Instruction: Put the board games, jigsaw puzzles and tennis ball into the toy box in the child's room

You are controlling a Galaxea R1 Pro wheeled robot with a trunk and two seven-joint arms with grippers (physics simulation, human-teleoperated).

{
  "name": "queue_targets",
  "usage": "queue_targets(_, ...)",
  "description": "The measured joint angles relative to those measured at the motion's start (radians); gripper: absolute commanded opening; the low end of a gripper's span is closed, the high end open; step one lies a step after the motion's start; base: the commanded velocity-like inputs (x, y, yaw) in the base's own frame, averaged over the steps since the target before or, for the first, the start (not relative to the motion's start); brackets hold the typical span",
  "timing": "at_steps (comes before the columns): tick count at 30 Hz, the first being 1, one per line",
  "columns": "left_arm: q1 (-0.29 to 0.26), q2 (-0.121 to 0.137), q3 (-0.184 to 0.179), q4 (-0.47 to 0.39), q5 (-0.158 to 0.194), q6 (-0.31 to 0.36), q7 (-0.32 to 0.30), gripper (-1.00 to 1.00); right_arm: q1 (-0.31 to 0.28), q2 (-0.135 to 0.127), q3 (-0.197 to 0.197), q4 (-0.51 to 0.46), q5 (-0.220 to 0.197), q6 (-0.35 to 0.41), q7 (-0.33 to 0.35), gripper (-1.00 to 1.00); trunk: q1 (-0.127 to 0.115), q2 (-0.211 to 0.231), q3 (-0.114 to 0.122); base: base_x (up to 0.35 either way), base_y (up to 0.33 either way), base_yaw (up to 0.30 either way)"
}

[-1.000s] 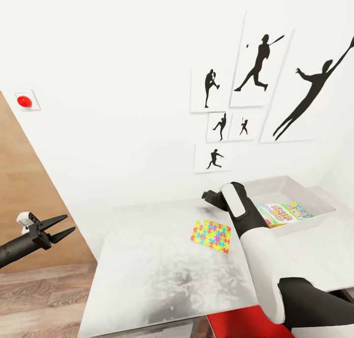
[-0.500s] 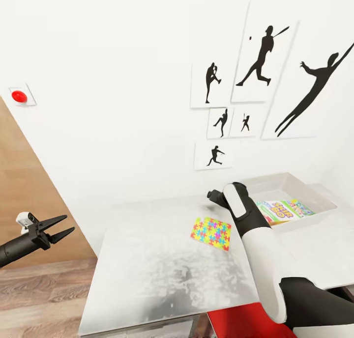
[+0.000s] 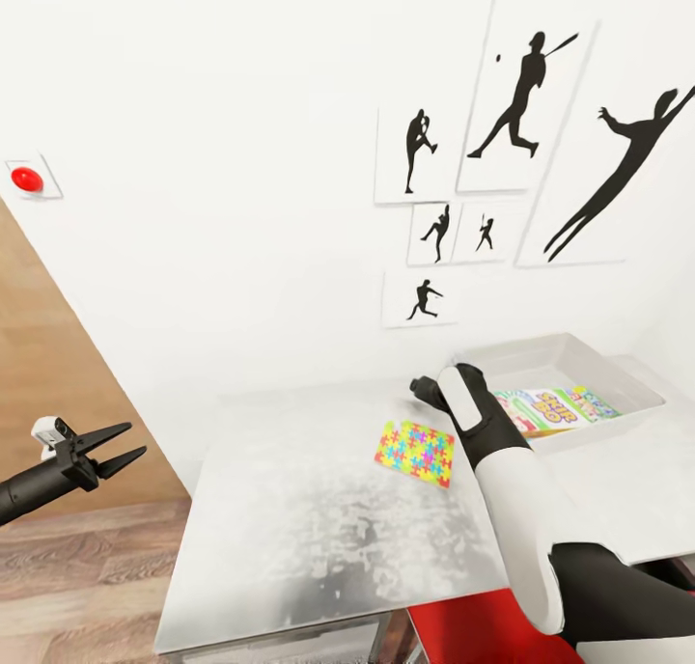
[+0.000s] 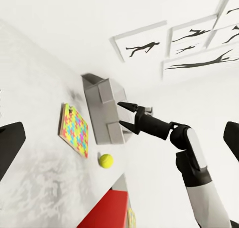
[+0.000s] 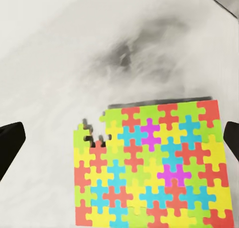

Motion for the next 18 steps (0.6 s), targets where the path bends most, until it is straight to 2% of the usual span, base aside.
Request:
queue_targets(9,0.000,0.001,0.003,0.000,-0.015,0.000,0.000,1.00,-0.018,-0.030,0.002,0.017,0.002,-0.010,0.000,1.00,0.000,0.000,-0.015,0.000,0.000,0.000)
queue_targets(18,0.000,0.003,0.005,0.000,-0.016,0.000,0.000,1.00,-0.039,-0.038,0.002,0.023,0.003,-0.010,0.000,1.00,0.000,0.000,-0.029,0.000,0.000,0.000)
